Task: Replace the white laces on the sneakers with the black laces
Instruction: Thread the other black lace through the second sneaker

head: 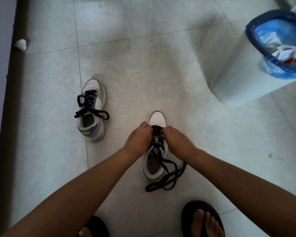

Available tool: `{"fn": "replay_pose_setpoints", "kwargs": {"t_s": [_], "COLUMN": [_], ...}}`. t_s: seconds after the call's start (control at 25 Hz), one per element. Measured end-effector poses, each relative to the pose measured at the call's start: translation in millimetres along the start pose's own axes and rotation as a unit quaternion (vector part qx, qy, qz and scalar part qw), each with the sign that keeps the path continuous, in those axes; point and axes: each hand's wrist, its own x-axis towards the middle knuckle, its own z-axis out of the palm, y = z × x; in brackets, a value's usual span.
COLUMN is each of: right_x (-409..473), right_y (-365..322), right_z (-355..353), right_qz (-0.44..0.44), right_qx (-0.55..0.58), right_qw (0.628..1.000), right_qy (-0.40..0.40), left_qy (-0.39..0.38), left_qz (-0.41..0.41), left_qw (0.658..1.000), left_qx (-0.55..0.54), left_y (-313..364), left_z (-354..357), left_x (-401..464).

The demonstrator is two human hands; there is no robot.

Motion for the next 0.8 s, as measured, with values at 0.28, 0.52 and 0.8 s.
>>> {"fn": "replay_pose_setpoints", "kwargs": {"t_s": [0.28,0.52,0.8], "right_x": [-10,6,14], "right_y": [-23,-38,-42], "right_z": [-14,-33,-37], "right_qz": [0.035,0.077,0.069], "right_qx": [0.120,0.071,-0.010], "right_qw": [0.992,0.992,0.990], "right_qy": [0.013,-0.066,-0.123], "left_qy": [-0.042,-0.085,-0.071], "left_qz": [0.011,-0.056,-0.099], "left_qw": [0.999,0.991,0.992], "left_qx": [0.022,0.083,0.013], "left_y": [13,32,38], "left_z": [-7,-9,-10], "left_x": [-10,2,5]}}
